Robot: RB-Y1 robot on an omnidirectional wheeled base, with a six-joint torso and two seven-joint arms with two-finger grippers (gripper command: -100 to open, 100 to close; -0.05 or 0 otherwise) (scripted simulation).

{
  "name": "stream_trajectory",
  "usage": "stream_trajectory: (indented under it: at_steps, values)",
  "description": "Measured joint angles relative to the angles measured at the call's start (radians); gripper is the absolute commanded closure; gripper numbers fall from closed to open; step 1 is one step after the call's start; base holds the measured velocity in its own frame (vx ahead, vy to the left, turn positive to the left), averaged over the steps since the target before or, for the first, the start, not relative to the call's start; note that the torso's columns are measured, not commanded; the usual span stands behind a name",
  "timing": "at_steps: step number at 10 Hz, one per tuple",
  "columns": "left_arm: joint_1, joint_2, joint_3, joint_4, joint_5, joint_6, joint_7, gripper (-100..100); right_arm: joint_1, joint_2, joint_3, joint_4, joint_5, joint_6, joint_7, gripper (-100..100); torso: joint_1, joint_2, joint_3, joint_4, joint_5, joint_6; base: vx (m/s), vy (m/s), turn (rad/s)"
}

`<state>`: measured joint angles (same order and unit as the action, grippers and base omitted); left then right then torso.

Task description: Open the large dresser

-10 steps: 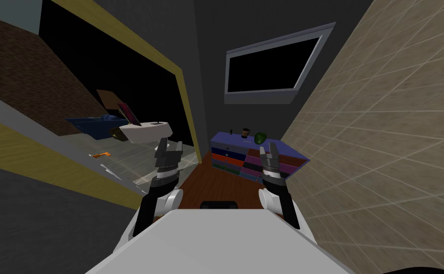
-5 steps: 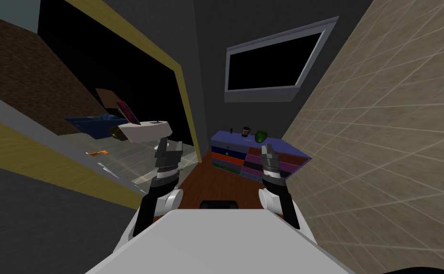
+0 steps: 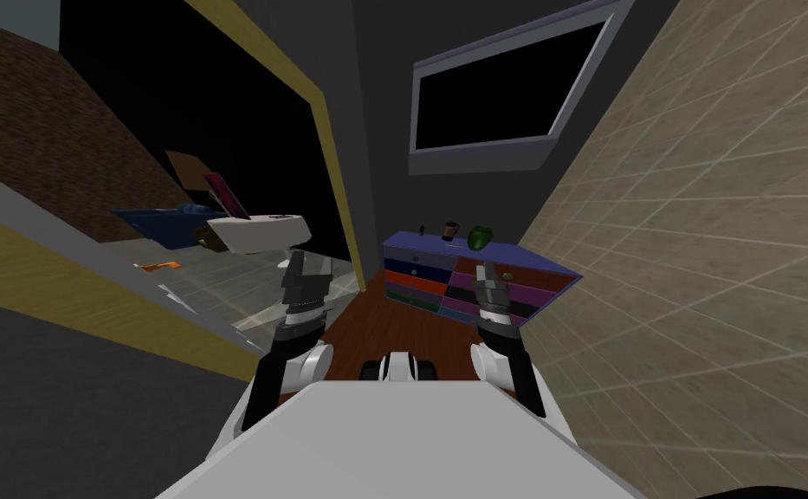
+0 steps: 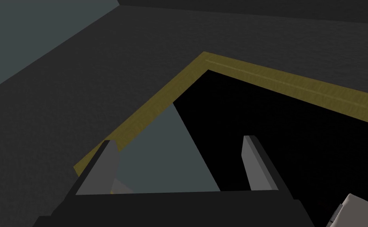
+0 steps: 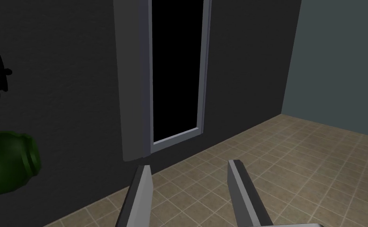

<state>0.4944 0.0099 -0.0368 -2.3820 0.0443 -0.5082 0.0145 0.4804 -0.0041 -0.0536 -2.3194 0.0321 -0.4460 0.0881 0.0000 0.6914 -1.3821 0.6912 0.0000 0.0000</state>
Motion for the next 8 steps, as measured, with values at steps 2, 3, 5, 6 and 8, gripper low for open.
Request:
stream_trajectory:
  at_steps: [2,3,5,6,8]
  values:
    - [0.000,0.000,0.000,0.000,0.000,0.000,0.000,0,-0.006,-0.041,-0.001,0.013,0.023,0.021,0.003,-100,0.000,0.041,-0.090,0.042,0.000,0.000,0.055,0.010,0.000]
    - [0.000,0.000,0.000,0.000,0.000,0.000,0.000,0,-0.010,-0.061,0.006,0.022,0.047,0.038,0.009,-100,0.001,0.043,-0.094,0.045,0.000,0.000,0.089,0.022,0.003]
    - [0.000,0.000,0.000,0.000,0.000,0.000,0.000,0,-0.007,-0.099,0.023,0.041,0.105,0.081,0.024,-100,0.001,0.045,-0.095,0.046,0.000,0.000,0.086,0.021,0.004]
    - [0.000,0.000,0.000,0.000,0.000,0.000,0.000,0,-0.016,-0.107,0.027,0.056,0.123,0.094,0.030,-100,0.000,0.047,-0.093,0.047,0.000,0.000,0.072,0.022,0.007]
    - [0.000,0.000,0.000,0.000,0.000,0.000,0.000,0,-0.037,-0.144,0.029,0.099,0.176,0.136,0.040,-100,-0.001,0.046,-0.094,0.047,0.000,0.000,0.088,0.014,0.009]
